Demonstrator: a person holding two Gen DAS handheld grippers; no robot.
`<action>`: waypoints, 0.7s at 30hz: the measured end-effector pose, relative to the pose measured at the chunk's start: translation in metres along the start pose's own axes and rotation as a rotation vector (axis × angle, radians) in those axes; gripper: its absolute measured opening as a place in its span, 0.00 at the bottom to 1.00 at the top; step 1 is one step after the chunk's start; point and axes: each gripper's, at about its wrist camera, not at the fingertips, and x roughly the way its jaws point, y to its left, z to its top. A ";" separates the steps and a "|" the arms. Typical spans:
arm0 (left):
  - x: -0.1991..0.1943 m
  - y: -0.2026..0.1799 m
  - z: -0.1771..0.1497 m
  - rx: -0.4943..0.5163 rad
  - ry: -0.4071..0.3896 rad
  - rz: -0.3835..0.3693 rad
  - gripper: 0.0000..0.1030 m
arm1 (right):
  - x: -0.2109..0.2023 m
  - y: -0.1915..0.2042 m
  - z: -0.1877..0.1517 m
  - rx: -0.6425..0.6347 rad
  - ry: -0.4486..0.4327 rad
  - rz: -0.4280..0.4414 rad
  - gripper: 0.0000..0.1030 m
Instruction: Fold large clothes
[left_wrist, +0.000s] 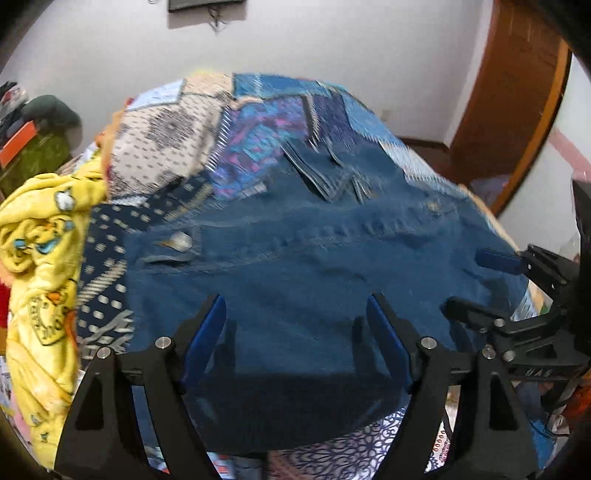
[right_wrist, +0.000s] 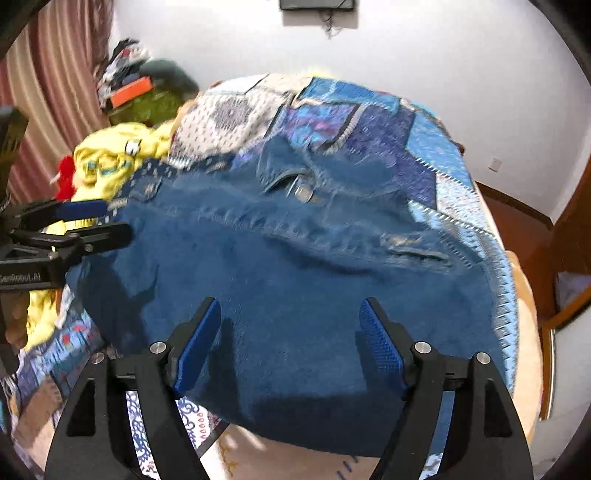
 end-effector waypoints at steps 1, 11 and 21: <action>0.007 -0.004 -0.004 0.012 0.016 0.006 0.76 | 0.004 -0.001 -0.003 0.001 0.011 0.001 0.74; 0.021 -0.016 -0.064 0.148 -0.056 0.160 0.94 | 0.006 -0.052 -0.040 0.163 0.050 0.093 0.97; -0.007 0.053 -0.091 -0.076 -0.018 0.217 0.94 | -0.021 -0.081 -0.068 0.230 0.046 -0.101 0.98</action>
